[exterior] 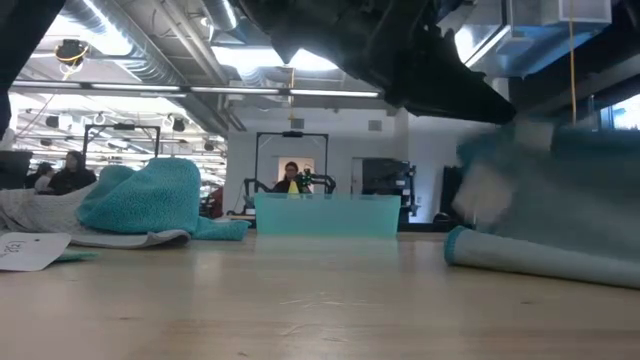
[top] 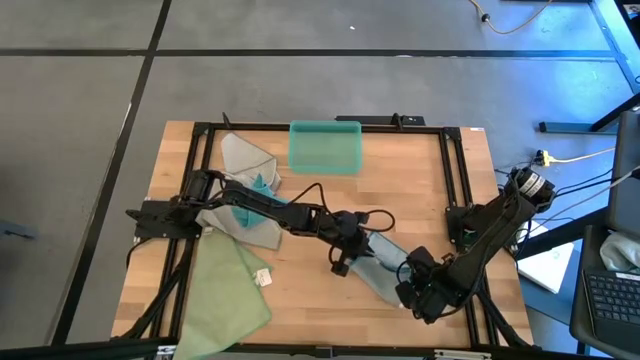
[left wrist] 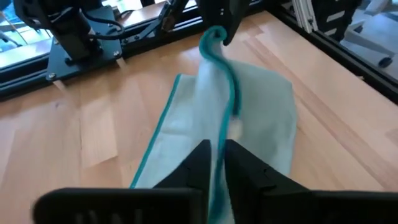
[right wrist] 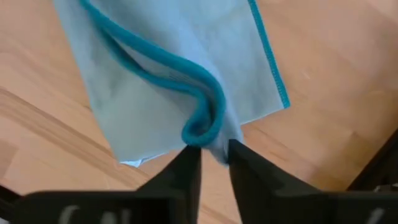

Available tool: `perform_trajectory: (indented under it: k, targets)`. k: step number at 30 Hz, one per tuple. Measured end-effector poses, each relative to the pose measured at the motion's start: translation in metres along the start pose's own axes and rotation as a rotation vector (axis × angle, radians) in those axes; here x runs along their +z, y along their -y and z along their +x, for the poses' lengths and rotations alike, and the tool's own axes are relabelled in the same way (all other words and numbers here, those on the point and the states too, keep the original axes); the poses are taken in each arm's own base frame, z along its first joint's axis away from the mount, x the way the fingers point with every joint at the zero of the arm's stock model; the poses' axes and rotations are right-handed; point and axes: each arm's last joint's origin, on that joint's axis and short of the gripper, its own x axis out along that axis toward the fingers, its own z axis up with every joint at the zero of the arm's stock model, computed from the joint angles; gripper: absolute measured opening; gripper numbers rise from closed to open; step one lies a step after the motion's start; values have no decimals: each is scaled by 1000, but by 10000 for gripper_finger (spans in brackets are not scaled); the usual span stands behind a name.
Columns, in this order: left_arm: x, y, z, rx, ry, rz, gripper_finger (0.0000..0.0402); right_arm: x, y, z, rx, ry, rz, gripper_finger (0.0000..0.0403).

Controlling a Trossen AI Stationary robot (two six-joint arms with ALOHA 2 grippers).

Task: Fold microfiber towels
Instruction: Fold the light blue towel

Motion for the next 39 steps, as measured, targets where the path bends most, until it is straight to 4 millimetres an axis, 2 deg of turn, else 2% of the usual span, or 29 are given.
perform_trajectory:
  k: [4,8,13,18,23,27,31,35,39]
  targets:
    - [-1,-2,0,2,-3,0,91,0,0,0,-4,3,0,134]
    - [-4,-9,-1,88,-38,-7,116,0,1,0,-14,-12,0,155]
    - [-6,-20,-6,146,-79,-34,118,-1,2,0,-27,-50,6,155]
    - [-7,-20,-23,111,-191,-172,119,-4,-1,-2,-2,-64,2,142]
    - [-16,-10,-34,-104,-333,-403,117,-10,-16,-5,216,45,94,128]
    - [-22,-5,-38,-250,-424,-657,117,-18,-32,0,422,-53,191,127]
    - [-15,-3,-40,-323,-394,-751,116,-25,-40,6,594,-95,243,127]
    - [-3,-6,-47,-298,-325,-721,116,-25,-30,19,531,-49,234,126]
    - [5,-4,-44,-311,-225,-624,116,-19,-16,35,397,-26,210,126]
